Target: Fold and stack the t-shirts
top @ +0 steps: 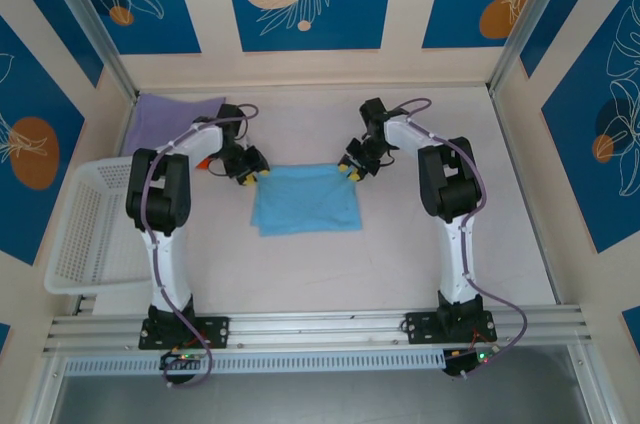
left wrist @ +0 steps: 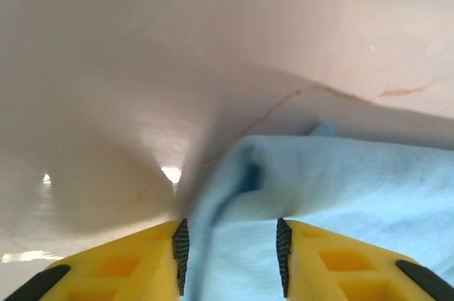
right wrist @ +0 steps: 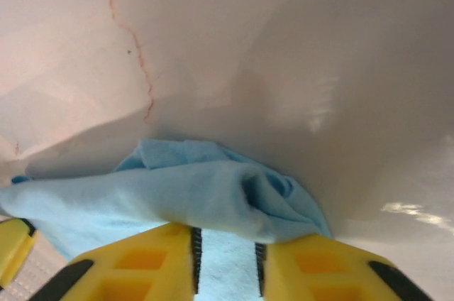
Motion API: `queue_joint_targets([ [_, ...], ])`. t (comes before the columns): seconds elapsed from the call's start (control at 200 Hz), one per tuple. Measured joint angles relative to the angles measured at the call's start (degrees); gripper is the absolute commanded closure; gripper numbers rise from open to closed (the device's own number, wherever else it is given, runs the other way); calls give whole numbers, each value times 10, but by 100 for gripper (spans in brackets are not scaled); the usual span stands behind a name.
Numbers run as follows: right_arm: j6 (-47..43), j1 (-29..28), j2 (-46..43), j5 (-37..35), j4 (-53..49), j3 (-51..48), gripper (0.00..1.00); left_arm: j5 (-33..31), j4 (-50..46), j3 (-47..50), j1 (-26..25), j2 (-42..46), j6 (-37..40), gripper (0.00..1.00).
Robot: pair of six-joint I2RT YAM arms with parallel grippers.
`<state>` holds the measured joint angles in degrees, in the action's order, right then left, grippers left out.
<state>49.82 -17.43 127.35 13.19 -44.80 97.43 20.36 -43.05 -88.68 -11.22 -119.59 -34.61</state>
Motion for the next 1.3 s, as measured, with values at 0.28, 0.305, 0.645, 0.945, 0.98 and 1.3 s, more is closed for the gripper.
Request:
queue_joint_targets([
  [0.28, 0, 13, -130, -27, 17, -66, 34, -12, -12, -14, 5, 77, 64, 7],
  [0.305, -4, 10, -150, -31, 23, -75, 33, -12, -12, -13, 5, 88, 74, 7],
  [0.645, -10, -43, -332, -45, 75, -231, 33, -18, 12, 0, -27, 45, 196, 11],
  [0.945, -17, -41, -340, -38, 52, -300, 34, 6, 23, 24, -58, 6, 255, 19],
  [0.98, -17, -41, -342, -37, 49, -300, 34, 2, 22, 24, -60, 6, 258, 18],
  [1.3, -22, -43, -376, -35, 42, -308, 34, -24, 60, 66, -78, 34, 266, 10],
])
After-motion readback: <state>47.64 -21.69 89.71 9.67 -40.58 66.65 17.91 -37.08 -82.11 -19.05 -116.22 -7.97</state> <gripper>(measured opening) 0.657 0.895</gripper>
